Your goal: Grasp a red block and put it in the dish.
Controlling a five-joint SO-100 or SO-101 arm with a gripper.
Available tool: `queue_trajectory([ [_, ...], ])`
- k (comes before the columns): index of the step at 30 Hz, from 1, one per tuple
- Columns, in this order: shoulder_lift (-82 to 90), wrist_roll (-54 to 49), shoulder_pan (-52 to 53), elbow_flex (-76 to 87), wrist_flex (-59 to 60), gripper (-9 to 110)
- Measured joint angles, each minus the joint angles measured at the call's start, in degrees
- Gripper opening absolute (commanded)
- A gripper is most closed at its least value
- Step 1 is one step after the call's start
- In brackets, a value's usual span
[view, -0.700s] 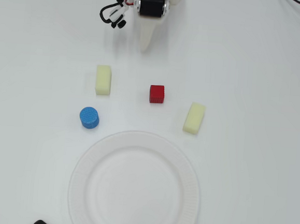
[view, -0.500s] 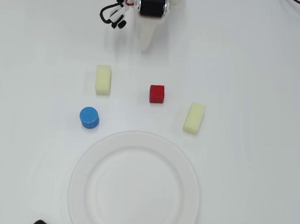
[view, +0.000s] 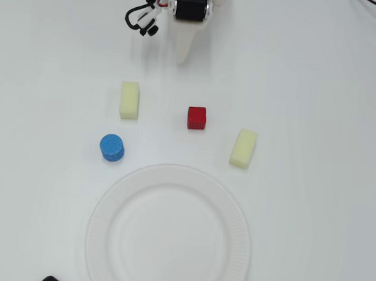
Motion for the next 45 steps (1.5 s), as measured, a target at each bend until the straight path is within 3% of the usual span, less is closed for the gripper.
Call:
queue_trajectory([
  [8,0.00,-3.16,0.97,-0.44,0.00,0],
  [14,-2.11,-3.34,1.23,-9.93,0.62,0],
  [18,-20.04,-3.16,1.67,-20.74,-1.23,1],
  [34,-72.33,0.26,-7.65,-56.78,-3.52,34],
  [45,-87.71,2.29,-7.56,-59.77,-13.89,34],
])
